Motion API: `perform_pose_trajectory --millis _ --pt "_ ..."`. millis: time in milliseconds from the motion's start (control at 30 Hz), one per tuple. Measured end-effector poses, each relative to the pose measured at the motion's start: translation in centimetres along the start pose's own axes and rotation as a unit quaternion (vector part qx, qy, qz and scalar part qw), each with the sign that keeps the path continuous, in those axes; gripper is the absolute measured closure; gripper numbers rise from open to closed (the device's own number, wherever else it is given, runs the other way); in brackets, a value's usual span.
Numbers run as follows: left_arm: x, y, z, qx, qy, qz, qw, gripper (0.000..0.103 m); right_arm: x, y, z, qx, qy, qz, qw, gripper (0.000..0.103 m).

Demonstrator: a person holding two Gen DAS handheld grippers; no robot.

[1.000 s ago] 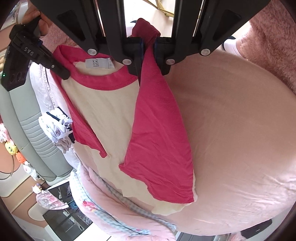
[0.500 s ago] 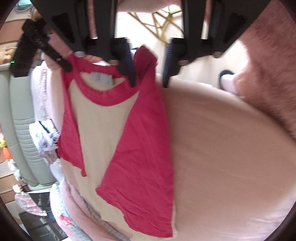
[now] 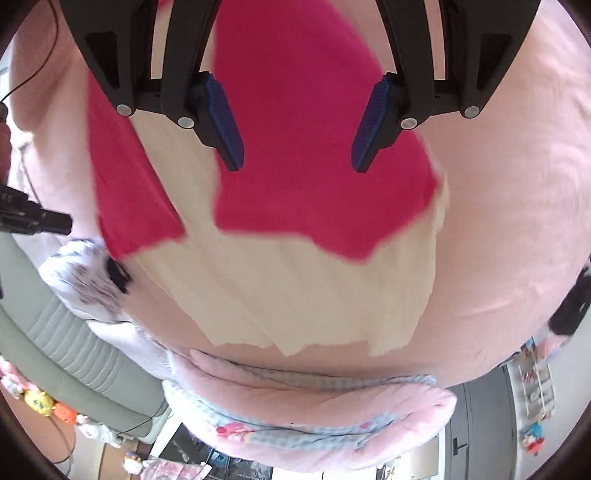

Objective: Fold clothes

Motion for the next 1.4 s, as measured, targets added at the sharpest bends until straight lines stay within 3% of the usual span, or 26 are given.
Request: perform_pose_trajectory --millis 67,200,400,600,700,767,900,933,1000,1033,1067,1100,1133,1167,1200,1300,1400 --pt "-0.7 -3.6 4.1 -0.013 -0.019 0.01 0.9997 0.045 2.0 -4.5 3.8 -0.009 -0.004 0.008 1.0 0.092" --pt "0.8 -8.8 10.9 -0.03 -0.007 0.047 0.9984 0.045 5.4 -11.7 12.0 -0.039 -0.008 0.021 0.999 0.092" --pt "4.2 -12.5 18.1 -0.031 0.0 0.12 0.9923 0.045 5.6 -16.3 20.7 -0.064 -0.027 0.018 0.997 0.092" --pt "4.9 -14.7 22.6 -0.035 0.015 0.137 0.9899 0.045 6.2 -19.3 25.4 -0.05 -0.028 -0.001 0.998 0.092" --pt "2.6 -15.0 23.0 -0.041 0.021 0.112 0.9927 0.043 7.7 -19.4 27.8 -0.071 -0.026 -0.001 0.997 0.092" --pt "-0.1 -15.0 22.5 -0.048 0.029 0.082 0.995 0.043 9.1 -19.6 27.6 -0.057 -0.042 0.013 0.997 0.094" --pt "-5.8 -15.1 21.0 -0.062 0.065 0.007 0.996 0.042 14.3 -19.6 26.1 -0.063 0.036 0.04 0.997 0.103" --pt "-6.8 -15.5 19.9 -0.045 0.091 -0.021 0.9946 0.043 15.6 -19.5 25.7 -0.065 0.055 0.045 0.995 0.103" --pt "-8.5 -16.8 17.2 0.005 0.163 -0.074 0.9838 0.043 17.3 -20.0 24.8 -0.061 0.083 0.056 0.993 0.103" --pt "-9.7 -17.3 16.1 0.033 0.15 -0.081 0.9848 0.041 17.7 -20.5 24.2 -0.051 0.091 0.061 0.993 0.095" --pt "-11.0 -17.9 15.2 0.063 0.107 -0.077 0.9893 0.036 17.7 -21.1 23.4 -0.028 0.089 0.062 0.994 0.095" --pt "-12.4 -18.1 15.2 0.069 0.055 -0.081 0.9928 0.035 17.8 -21.7 22.7 -0.006 0.091 0.064 0.994 0.093" --pt "-13.9 -18.0 16.2 0.05 0.032 -0.1 0.9932 0.035 18.3 -22.1 22.3 0.012 0.105 0.069 0.992 0.084" --pt "-15.4 -17.7 17.4 0.025 0.029 -0.126 0.9912 0.035 18.8 -22.5 22.1 0.025 0.12 0.076 0.99 0.069" --pt "-16.4 -17.4 18.5 0.002 0.031 -0.147 0.9887 0.035 19.8 -22.5 22.4 0.021 0.136 0.089 0.987 0.065" --pt "-17.8 -16.8 20.5 -0.02 0.018 -0.16 0.9867 0.035 21.8 -22.3 24.5 -0.007 0.106 0.143 0.984 0.065" --pt "-17.0 -16.7 21.9 -0.03 0.036 -0.15 0.9876 0.037 22.1 -22.0 26.2 -0.025 0.092 0.132 0.987 0.064"
Point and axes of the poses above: each gripper's, at about its wrist camera, not at the fingertips, and z roughly the way its jaws point, x to its right, y to its underside, the point moved 6 cm from there along z, roughly the way its jaws point, and after that the axes turned 4 degrees about -y, right-handed, at the moved point
